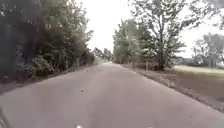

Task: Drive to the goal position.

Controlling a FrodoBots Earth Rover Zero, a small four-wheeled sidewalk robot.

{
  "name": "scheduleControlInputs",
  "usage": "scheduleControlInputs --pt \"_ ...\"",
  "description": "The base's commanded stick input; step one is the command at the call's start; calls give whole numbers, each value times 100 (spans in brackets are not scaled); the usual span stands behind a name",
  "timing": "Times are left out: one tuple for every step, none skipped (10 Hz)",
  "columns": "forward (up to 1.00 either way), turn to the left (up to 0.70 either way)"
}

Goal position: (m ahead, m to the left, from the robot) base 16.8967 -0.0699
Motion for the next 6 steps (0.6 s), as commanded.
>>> scheduleControlInputs --pt "100 -21" --pt "100 -21" --pt "100 -21" --pt "100 -3" --pt "100 -2" --pt "100 0"
